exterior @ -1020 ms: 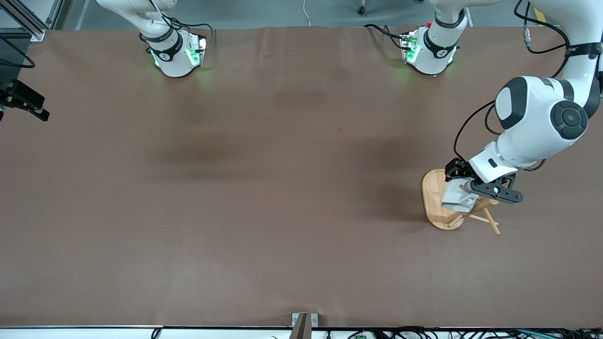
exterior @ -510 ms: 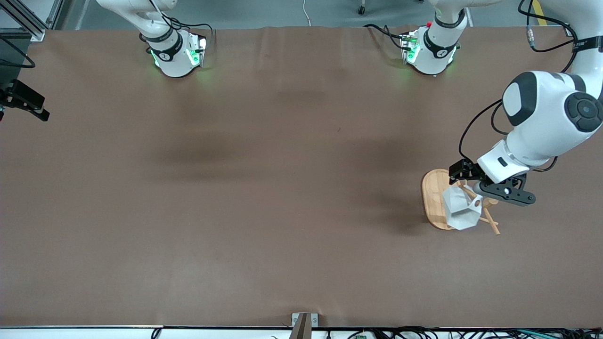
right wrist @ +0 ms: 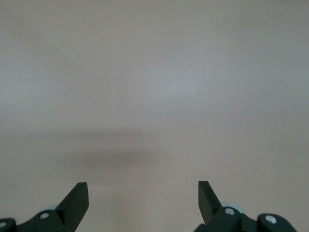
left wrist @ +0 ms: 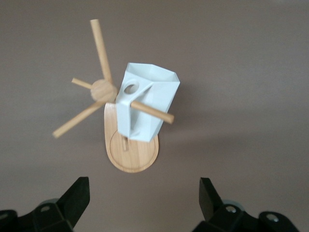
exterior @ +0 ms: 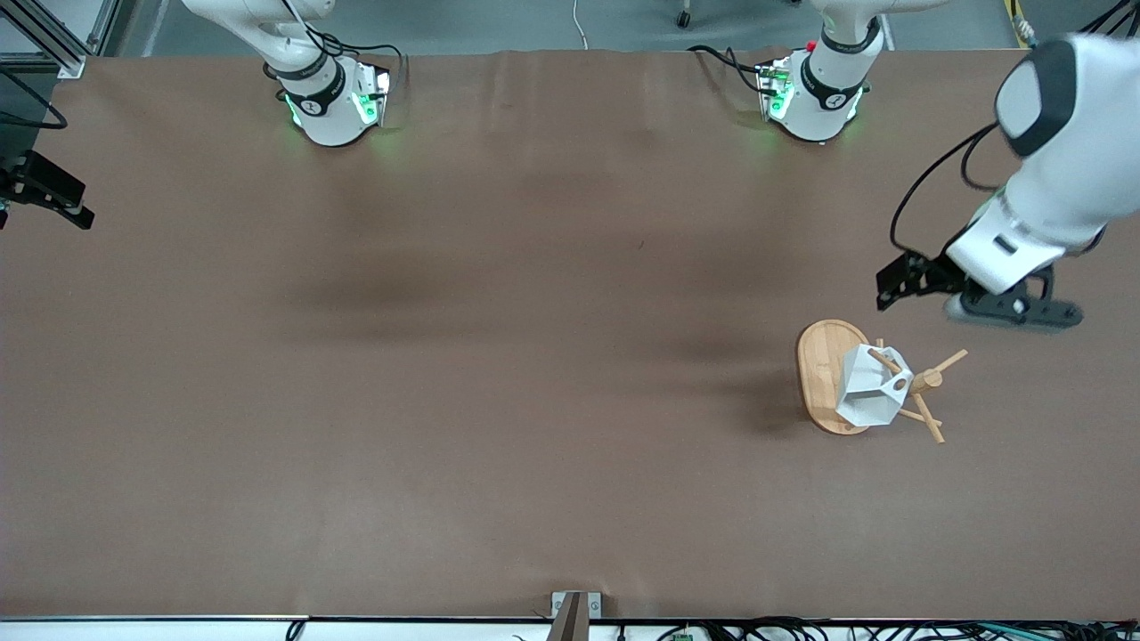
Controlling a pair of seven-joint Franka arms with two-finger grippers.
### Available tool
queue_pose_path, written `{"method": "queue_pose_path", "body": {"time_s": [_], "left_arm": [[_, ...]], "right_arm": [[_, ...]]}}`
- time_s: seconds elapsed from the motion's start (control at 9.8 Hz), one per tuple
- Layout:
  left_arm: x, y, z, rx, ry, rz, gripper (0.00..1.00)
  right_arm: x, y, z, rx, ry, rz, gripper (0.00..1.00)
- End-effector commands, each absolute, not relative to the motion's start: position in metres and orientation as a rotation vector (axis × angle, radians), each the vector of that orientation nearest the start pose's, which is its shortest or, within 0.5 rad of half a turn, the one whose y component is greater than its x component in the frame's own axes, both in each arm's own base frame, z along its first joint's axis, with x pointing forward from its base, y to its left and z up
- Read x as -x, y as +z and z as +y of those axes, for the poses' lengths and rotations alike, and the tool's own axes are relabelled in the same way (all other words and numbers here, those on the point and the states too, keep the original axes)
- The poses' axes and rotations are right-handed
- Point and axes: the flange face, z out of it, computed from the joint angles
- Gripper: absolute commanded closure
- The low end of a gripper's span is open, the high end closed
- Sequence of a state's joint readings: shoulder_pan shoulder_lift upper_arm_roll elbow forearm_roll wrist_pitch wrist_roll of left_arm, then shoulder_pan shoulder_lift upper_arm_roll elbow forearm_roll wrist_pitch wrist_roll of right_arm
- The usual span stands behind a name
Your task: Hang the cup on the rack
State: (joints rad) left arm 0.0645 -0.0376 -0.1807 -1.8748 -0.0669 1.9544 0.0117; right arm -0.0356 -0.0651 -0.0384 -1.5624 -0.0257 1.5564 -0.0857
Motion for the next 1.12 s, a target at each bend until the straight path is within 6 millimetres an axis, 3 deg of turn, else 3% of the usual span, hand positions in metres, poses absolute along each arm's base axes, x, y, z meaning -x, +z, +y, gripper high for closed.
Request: {"method": "queue_pose_path", "body": {"time_s": [0.0, 0.1, 0.41, 0.61, 1.02], "left_arm": [[-0.541, 0.551, -0.069, 3.188, -0.124, 0.168, 0.0], [-0.542, 0.57, -0.057, 3.156, -0.102, 0.156, 0.0], [-0.54, 0.607, -0.058, 3.071, -0.096, 0.197, 0.0], [-0.539, 0.61, -0.055, 3.085, -0.076, 0.19, 0.0], [-0.529, 0.619, -0.069, 3.127, -0.02, 0.137, 0.0]], "right_arm": [[-0.524, 0.664, -0.043, 3.175, -0.103, 0.004, 0.0], [-0.524, 0.665, -0.043, 3.177, -0.106, 0.004, 0.0], [-0.523, 0.664, -0.043, 3.175, -0.091, 0.007, 0.0], [-0.523, 0.664, -0.044, 3.176, -0.089, 0.007, 0.0], [-0.523, 0.664, -0.044, 3.176, -0.096, 0.01, 0.0]]}}
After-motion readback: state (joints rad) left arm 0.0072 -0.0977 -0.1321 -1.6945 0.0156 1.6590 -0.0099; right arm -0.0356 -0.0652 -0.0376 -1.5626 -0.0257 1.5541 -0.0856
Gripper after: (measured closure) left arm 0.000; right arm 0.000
